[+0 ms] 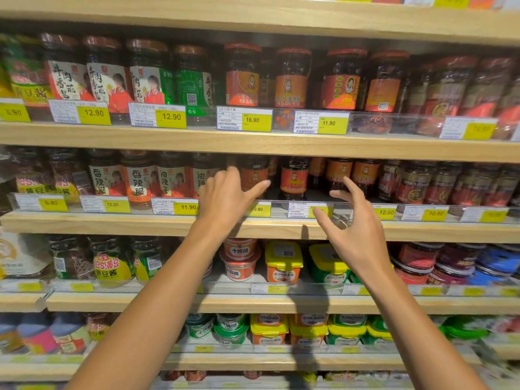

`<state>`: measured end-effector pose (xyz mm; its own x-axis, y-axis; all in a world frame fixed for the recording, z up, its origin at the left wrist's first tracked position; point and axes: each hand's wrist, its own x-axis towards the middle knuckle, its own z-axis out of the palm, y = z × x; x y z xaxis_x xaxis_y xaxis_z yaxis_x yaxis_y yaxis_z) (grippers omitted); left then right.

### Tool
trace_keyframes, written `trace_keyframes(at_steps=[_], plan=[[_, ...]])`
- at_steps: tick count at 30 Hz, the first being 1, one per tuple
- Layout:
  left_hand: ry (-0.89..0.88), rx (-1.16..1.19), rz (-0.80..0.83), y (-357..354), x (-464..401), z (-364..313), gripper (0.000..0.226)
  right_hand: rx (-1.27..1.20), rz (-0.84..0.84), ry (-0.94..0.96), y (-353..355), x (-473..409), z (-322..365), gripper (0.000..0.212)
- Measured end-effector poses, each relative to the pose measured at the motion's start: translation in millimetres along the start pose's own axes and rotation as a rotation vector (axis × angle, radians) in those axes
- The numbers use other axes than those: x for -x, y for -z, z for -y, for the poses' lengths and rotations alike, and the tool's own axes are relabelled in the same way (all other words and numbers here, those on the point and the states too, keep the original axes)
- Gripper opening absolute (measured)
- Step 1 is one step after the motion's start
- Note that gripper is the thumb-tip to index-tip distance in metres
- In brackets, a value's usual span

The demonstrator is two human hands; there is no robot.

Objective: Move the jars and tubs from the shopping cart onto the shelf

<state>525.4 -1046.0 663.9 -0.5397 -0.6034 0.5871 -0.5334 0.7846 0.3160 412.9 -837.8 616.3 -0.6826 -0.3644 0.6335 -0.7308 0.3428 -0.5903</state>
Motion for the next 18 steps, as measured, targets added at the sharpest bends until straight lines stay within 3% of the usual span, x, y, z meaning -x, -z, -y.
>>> trace_keyframes(at_steps=[3,7,12,18], plan=[[-0.125,0.106,-0.081,5.4,33.1,14.5,0.076,-0.003,0.002,0.025,11.7,11.6,-6.4,0.072],[-0.5,0.34,-0.134,1.5,77.9,20.3,0.049,0.049,0.086,0.078,27.7,35.0,-19.8,0.06],[-0.772,0.27,0.237,-26.4,100.5,1.7,0.053,0.144,0.201,0.086,56.0,60.5,-46.3,0.056],[-0.902,0.226,0.433,-57.9,111.2,-44.8,0.065,0.245,0.249,0.041,99.8,91.1,-84.6,0.056]])
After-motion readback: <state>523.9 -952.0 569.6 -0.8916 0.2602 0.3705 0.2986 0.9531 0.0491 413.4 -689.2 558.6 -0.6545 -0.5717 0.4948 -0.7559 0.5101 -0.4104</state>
